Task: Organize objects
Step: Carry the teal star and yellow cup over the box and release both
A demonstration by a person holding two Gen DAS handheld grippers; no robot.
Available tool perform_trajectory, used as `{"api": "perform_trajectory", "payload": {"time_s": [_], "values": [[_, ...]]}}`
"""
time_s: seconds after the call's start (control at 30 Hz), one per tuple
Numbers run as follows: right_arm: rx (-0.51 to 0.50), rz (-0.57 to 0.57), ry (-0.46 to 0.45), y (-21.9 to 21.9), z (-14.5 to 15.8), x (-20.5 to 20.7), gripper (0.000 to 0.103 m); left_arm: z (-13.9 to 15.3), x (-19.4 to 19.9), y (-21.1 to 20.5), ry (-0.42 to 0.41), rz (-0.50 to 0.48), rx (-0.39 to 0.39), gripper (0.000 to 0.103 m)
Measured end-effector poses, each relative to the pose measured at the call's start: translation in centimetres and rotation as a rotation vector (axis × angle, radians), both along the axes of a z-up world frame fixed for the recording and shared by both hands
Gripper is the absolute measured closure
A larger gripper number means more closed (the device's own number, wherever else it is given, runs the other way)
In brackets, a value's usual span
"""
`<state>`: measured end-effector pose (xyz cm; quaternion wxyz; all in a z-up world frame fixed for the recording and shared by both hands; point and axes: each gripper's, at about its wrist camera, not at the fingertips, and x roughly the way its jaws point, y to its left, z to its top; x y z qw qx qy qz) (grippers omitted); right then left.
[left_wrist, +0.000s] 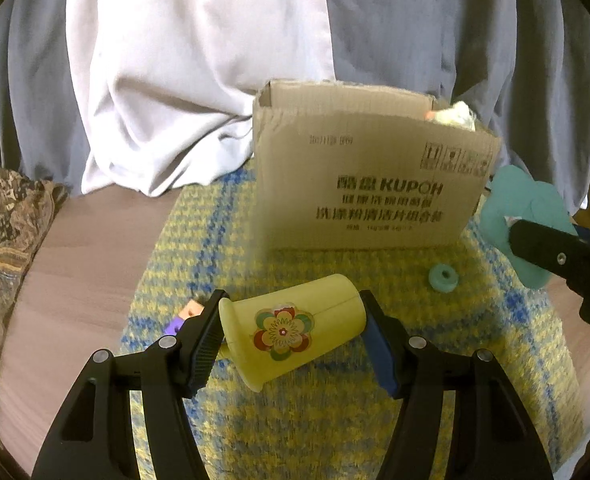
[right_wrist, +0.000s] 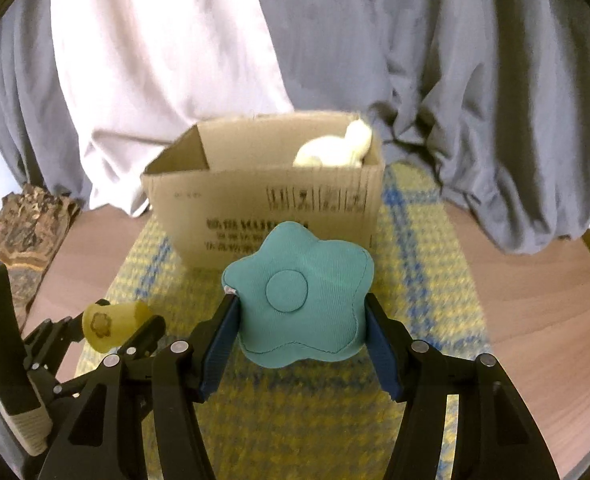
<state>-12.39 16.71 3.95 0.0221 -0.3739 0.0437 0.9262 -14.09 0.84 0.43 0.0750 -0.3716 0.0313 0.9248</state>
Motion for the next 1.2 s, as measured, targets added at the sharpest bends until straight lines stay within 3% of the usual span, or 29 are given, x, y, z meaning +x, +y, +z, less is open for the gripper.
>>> {"api": "perform_trajectory", "payload": {"time_s": [0.8, 1.2], "values": [[0.069, -0.052, 0.192, 0.1, 6.1, -3.6, 0.042, 7.5, -5.2, 2.4, 0.150, -0.027, -0.027, 0.040], [0.065, -0.078, 0.220, 0.8, 7.4, -7.4, 0.042, 9.0, -9.5, 3.0, 0.185, -0.061, -0.018, 0.040]]}}
